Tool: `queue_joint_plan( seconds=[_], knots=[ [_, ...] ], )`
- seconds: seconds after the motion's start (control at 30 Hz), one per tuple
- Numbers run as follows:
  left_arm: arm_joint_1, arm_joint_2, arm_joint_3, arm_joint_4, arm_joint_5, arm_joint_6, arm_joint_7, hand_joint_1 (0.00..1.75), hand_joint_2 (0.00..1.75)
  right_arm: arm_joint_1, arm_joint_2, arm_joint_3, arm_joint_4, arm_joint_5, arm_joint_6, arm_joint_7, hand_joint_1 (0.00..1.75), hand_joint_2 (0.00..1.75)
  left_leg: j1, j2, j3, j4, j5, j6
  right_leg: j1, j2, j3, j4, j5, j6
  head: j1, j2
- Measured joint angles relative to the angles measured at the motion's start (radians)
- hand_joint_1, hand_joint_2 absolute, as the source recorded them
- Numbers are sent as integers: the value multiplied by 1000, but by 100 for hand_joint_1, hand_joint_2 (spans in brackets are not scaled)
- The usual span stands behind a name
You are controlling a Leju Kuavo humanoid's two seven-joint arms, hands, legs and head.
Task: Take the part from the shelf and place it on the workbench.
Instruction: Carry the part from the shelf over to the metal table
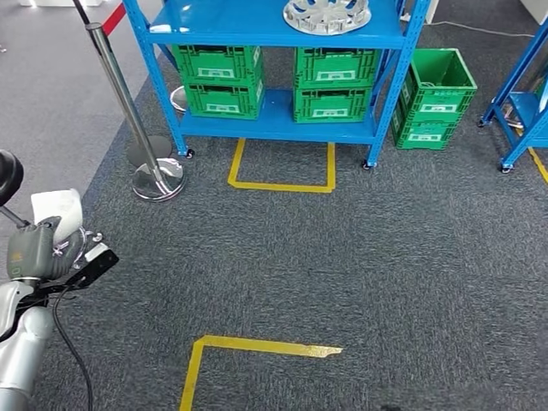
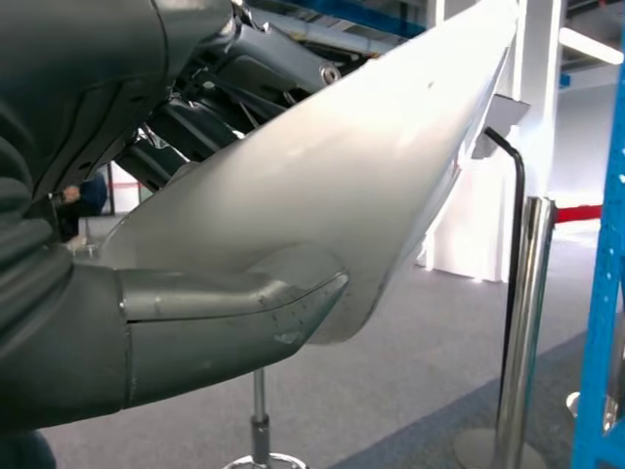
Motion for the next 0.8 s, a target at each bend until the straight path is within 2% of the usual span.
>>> queue_joint_plan(
  seconds=[0.07, 0.1, 0.13, 0.17, 0.2, 0.23, 0.27, 0.3, 0.33, 0.4, 0.47, 0.57, 0.67, 0.7, 0.73, 0.8],
  knots=[
    [-3, -3, 0, 0, -2, 2, 3, 175, 175, 1, 0, -1, 0, 1, 0, 0, 0, 0, 6, 2, 10, -17, 10, 3, -3, 0, -52, 106, -60, 6, 5, 0],
    [-2, -6, 0, 0, -3, 2, 4, 175, 175, 1, 0, -2, 0, 1, 0, 0, 0, 0, 8, 1, 9, -16, 10, 0, -6, 0, -84, 167, -86, 12, 6, 0],
    [0, -8, 0, 1, -4, 3, 5, 175, 175, 2, 0, -2, 0, 1, 0, 0, 0, 0, 10, 1, 7, -14, 9, -4, -10, -1, -107, 207, -97, 19, 7, 0],
    [2, -11, -1, 1, -5, 3, 5, 175, 175, 2, -1, -3, 0, 1, 0, 0, 0, 0, 14, 1, 6, -11, 7, -10, -14, -1, -114, 215, -90, 25, 7, 0],
    [4, -13, -1, 2, -6, 3, 6, 175, 175, 3, -1, -4, 0, 1, 0, 0, 0, 0, 19, 1, 4, -5, 4, -17, -18, -2, -100, 183, -65, 32, 7, 0],
    [4, -14, -2, 2, -7, 4, 6, 175, 175, 4, -2, -4, 0, 2, 0, 0, 0, 0, 24, 1, 2, 5, -2, -26, -23, -4, -69, 120, -29, 40, 8, 0],
    [4, -14, -1, 2, -8, 5, 6, 175, 175, 3, -2, -4, 0, 2, 1, 0, 0, 0, 28, 0, -2, 17, -8, -38, -26, -3, -41, 65, -5, 47, 10, 0],
    [3, -14, -1, 2, -10, 6, 6, 175, 175, 3, -1, -4, 1, 2, 1, 0, 0, 0, 29, -1, -8, 34, -17, -49, -29, 0, -18, 23, 11, 46, 11, 0],
    [3, -13, -1, 2, -11, 7, 6, 175, 175, 2, 1, -4, 1, 2, 2, 0, 0, 0, 29, -2, -14, 47, -23, -59, -32, 3, -7, 3, 16, 39, 11, 0],
    [3, -10, -1, 2, -14, 11, 4, 175, 175, 4, 2, -4, 2, 3, 3, 0, 0, 0, 28, -4, -20, 61, -32, -70, -36, 7, -9, 9, 14, 19, 8, 0],
    [3, -8, -1, 2, -17, 12, 4, 175, 175, 5, 2, -4, 2, 3, 3, 0, 0, 0, 27, -4, -17, 60, -28, -69, -38, 7, -13, 11, 17, 13, 3, 0],
    [2, -7, -1, 2, -19, 12, 4, 175, 175, 6, 2, -4, 2, 4, 4, 0, 0, 0, 25, -5, -14, 57, -12, -54, -34, 8, -17, 12, 20, 7, -2, 0],
    [2, -7, -1, 2, -20, 12, 4, 175, 175, 6, 2, -4, 2, 4, 4, -1, 0, 0, 27, -4, -12, 52, -18, -40, -24, 7, -18, 12, 18, 0, -3, 0],
    [3, -7, -1, 2, -20, 12, 4, 175, 175, 6, 2, -4, 2, 4, 4, -1, 0, 0, 28, -3, -12, 50, -21, -40, -21, 6, -18, 12, 17, -2, -3, 0],
    [3, -8, -2, 2, -20, 12, 4, 175, 175, 6, 2, -4, 2, 4, 3, -1, 0, 0, 30, -2, -12, 48, -24, -46, -18, 5, -18, 13, 16, -5, -3, 0],
    [4, -8, -2, 2, -20, 12, 4, 175, 175, 5, 2, -4, 2, 4, 3, -1, 0, 0, 33, -2, -12, 48, -26, -70, -15, 3, -19, 13, 14, -6, -2, 0]
  ],
)
